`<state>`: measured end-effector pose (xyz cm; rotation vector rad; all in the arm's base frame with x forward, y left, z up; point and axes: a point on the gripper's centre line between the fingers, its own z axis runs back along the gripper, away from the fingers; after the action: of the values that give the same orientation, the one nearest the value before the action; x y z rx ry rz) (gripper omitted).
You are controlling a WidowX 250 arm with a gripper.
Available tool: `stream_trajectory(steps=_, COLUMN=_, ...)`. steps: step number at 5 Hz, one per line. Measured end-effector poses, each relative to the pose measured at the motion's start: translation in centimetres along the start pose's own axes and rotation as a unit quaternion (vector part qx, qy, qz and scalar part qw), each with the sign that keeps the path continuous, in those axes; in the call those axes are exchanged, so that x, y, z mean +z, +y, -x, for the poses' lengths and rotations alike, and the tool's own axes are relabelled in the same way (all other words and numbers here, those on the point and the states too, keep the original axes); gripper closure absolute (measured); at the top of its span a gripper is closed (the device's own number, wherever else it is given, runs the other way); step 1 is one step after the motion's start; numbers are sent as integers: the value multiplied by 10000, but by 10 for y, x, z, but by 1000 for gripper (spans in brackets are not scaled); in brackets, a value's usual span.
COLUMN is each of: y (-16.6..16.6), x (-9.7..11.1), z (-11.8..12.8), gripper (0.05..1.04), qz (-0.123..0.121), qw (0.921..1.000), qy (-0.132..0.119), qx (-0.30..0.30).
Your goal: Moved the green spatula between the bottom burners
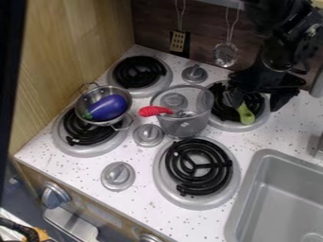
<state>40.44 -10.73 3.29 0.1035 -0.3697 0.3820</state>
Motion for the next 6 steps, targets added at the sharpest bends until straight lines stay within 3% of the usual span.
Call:
stream_trajectory(steps=1, y=-8, x=-15, z=-6, gripper=83, qz=128, qw=9998, qy=111, qx=-118)
stream_trajectory(steps=4, y=3, x=-43, z=-9, gripper=83, qz=-50, qw=9995, qy=288, qx=-106)
stream_trajectory(steps=5, y=2, x=-44, z=-10, gripper=83, qz=11, qw=9997, qy=248, qx=18)
stream_trajectory(steps=6, y=4, x=-55, z=-4, gripper=83, qz=-8, qw=9993, qy=385, qx=-12)
